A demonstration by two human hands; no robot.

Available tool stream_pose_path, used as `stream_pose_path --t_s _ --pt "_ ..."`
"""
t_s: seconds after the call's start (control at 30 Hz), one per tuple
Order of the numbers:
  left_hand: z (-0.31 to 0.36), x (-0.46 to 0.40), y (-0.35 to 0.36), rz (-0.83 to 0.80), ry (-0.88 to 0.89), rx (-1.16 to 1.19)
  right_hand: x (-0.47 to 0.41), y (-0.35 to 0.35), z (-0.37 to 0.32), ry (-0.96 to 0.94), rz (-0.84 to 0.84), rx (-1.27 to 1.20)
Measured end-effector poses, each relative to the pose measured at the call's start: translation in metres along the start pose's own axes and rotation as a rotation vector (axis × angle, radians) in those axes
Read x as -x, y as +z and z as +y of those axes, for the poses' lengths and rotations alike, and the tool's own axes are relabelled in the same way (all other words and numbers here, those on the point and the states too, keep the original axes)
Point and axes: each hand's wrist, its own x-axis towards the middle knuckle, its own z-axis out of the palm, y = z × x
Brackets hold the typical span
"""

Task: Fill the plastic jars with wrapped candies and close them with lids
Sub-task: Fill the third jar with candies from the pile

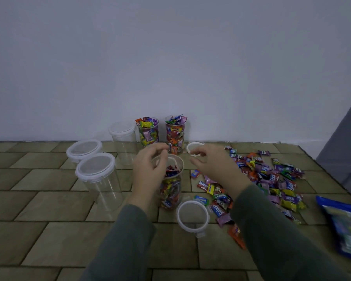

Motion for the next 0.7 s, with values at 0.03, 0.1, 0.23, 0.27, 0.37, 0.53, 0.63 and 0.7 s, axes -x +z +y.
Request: stream_pose_path --t_s 0.03,0.1,0.23,0.27,0.37,0.53,0.63,0.7 --pt "0.007 -0.002 0.004 -0.012 0.081 -0.058 0.003 0.0 0.011 0.052 -0.013 0.002" --pt "0.024 -0.004 0.017 -0.037 0.226 -0.128 0.009 0.003 0.035 0.139 -0.046 -0.021" --pt "0.053 0.006 0.056 -0.189 0.319 -0.06 0.013 0.01 0.075 0.241 -0.084 -0.042" --pt "0.055 0.01 0.068 -0.257 0.285 -0.056 0.013 0.012 0.084 0.249 -0.081 -0.042" --pt "0.046 0.021 0.105 -0.449 0.056 -0.163 0.012 0.014 0.107 0.265 -0.091 -0.01" --pt "0.013 0.03 0.15 -0.62 -0.278 -0.508 0.003 0.023 0.147 0.197 -0.161 0.116" --pt "0.0 0.026 0.169 -0.632 -0.373 -0.637 -0.009 0.02 0.167 0.169 -0.131 0.102" --pt "-0.009 0.02 0.18 -0.643 -0.411 -0.679 -0.021 0.02 0.179 0.172 -0.132 0.088"
